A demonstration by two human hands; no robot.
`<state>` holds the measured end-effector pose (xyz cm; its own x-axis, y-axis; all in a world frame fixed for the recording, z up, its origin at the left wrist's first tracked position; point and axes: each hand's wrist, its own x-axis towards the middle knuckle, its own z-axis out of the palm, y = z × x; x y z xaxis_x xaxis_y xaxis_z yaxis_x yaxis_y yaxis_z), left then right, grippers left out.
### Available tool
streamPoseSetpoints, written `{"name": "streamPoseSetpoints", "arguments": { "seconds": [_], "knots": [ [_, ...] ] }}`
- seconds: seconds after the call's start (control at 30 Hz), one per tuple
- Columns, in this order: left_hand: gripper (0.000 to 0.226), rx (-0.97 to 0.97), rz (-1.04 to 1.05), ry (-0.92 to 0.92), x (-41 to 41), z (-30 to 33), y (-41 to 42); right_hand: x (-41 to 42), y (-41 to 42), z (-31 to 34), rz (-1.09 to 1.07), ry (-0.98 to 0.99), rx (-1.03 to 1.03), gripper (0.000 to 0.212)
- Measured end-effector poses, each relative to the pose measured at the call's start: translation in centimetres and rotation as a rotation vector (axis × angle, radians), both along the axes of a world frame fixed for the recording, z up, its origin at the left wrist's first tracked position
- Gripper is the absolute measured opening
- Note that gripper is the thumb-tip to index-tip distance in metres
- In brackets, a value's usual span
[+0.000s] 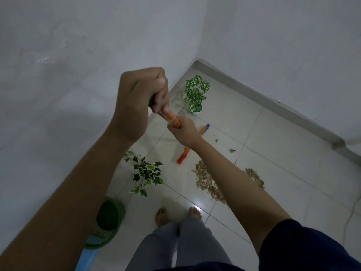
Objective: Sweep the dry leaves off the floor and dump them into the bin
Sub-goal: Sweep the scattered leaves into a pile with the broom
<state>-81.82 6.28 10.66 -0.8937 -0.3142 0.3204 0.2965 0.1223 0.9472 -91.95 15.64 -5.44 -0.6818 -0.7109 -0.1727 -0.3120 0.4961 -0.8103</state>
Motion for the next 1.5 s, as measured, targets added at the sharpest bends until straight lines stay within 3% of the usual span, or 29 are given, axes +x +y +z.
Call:
{"name": "streamPoseSetpoints", "arguments": {
  "seconds": [0.1,0.23,0.4,0.5,0.77,0.83,0.97,1.07,1.17,1.3,1.5],
  "knots": [
    [0.032,-0.077,0.001,0.012,-0.9,0.4,0.9,-0.8,-0.5,0.6,0.011,0.022,-0.037,0.051],
    [0.03,-0.126,-0.016,-0.132,-2.3,-3.2,4.0,-2.0,1.5,-2.3,0.056,-0.074,0.071,0.047],
    [0.033,-0.011,-0.04,-0.205,-2.7,-7.2,9.5,-1.7,8.7,-7.2,-0.031,-0.13,0.189,0.026],
    [0.036,0.048,-0.078,-0.213,-2.4,-7.6,13.0,-1.3,13.3,-8.3,-0.07,-0.128,0.173,0.025],
    [0.031,-0.028,-0.232,-0.084,-5.0,-1.7,17.6,-3.0,16.3,-3.6,-0.223,0.0,-0.141,0.029],
    [0.03,-0.088,-0.277,-0.091,-6.2,-1.3,18.6,-4.2,16.6,-3.5,-0.26,0.013,-0.163,0.046],
    [0.032,-0.164,-0.288,-0.173,-7.8,-3.4,21.1,-5.5,18.3,-5.0,-0.24,-0.035,-0.073,0.03],
    [0.032,-0.129,-0.281,-0.218,-7.6,-5.2,22.5,-4.4,20.8,-6.5,-0.258,-0.09,0.02,0.046],
    [0.033,-0.058,-0.314,-0.227,-6.6,-6.1,23.7,-2.7,23.6,-7.7,-0.285,-0.088,0.058,0.048],
    [0.032,-0.009,-0.305,-0.152,-6.0,-4.5,24.4,-2.1,24.7,-5.9,-0.34,-0.078,-0.026,0.042],
    [0.028,-0.001,-0.252,0.053,-6.8,2.7,22.9,-3.3,24.8,2.3,-0.33,0.002,-0.143,0.047]
  ]
}}
